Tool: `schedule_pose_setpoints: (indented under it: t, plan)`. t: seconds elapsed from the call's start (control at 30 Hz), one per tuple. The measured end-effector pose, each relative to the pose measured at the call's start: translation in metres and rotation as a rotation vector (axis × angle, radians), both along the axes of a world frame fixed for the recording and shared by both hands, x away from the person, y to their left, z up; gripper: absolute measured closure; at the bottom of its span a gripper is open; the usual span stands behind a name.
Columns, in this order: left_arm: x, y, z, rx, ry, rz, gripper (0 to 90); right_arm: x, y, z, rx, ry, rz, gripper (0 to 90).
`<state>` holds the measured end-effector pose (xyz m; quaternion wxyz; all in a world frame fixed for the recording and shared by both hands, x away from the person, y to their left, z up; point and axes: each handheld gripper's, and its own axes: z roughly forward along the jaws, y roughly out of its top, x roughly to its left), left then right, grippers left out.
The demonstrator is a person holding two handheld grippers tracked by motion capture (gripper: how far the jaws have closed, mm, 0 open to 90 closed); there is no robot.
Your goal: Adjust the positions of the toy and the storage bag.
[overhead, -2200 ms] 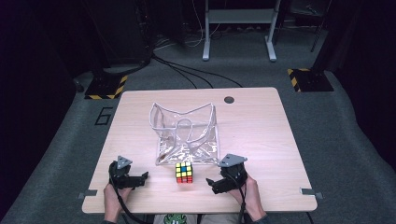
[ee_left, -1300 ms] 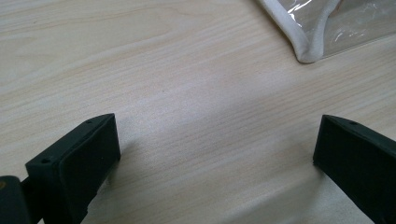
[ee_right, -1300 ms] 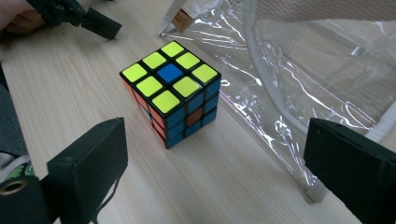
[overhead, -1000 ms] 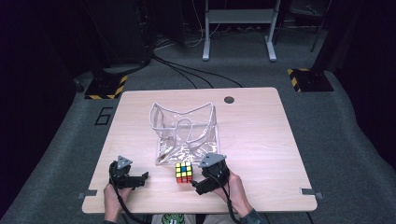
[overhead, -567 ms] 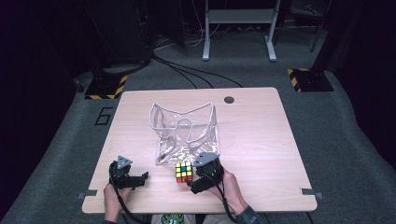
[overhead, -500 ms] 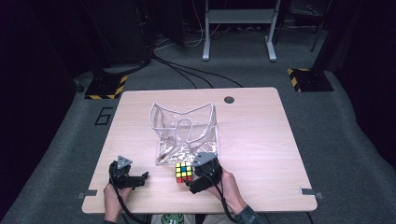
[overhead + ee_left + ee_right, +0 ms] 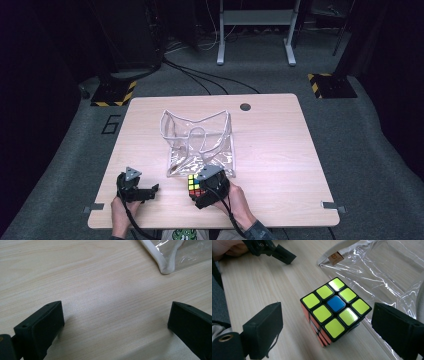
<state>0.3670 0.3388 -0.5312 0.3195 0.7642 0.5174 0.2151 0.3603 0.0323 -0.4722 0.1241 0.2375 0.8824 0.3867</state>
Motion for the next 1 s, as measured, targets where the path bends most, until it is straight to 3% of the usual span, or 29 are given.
schedule_pose_setpoints:
  t: [0.3, 0.53, 0.63, 0.9, 0.93, 1.0]
  plan:
    - [0.000, 0.000, 0.000, 0.000, 0.000, 0.001, 0.5, 0.004, 0.010, -0.008, -0.003, 0.007, -0.043, 10.8]
    - [0.000, 0.000, 0.000, -0.001, 0.000, 0.001, 0.5, 0.006, 0.015, -0.016, -0.006, -0.013, -0.085, 12.9]
    - [0.000, 0.000, 0.000, -0.001, 0.000, 0.001, 0.5, 0.006, 0.019, -0.021, -0.012, 0.005, -0.102, 13.8]
    - [0.000, 0.000, 0.000, -0.001, 0.000, 0.001, 0.5, 0.009, 0.022, -0.032, -0.021, 0.026, -0.126, 25.6]
    - [0.000, 0.000, 0.000, -0.001, 0.000, 0.001, 0.5, 0.011, 0.020, -0.034, -0.020, 0.020, -0.118, 31.9]
    - [0.000, 0.000, 0.000, -0.001, 0.000, 0.001, 0.5, 0.011, 0.017, -0.036, -0.013, 0.030, -0.119, 32.3]
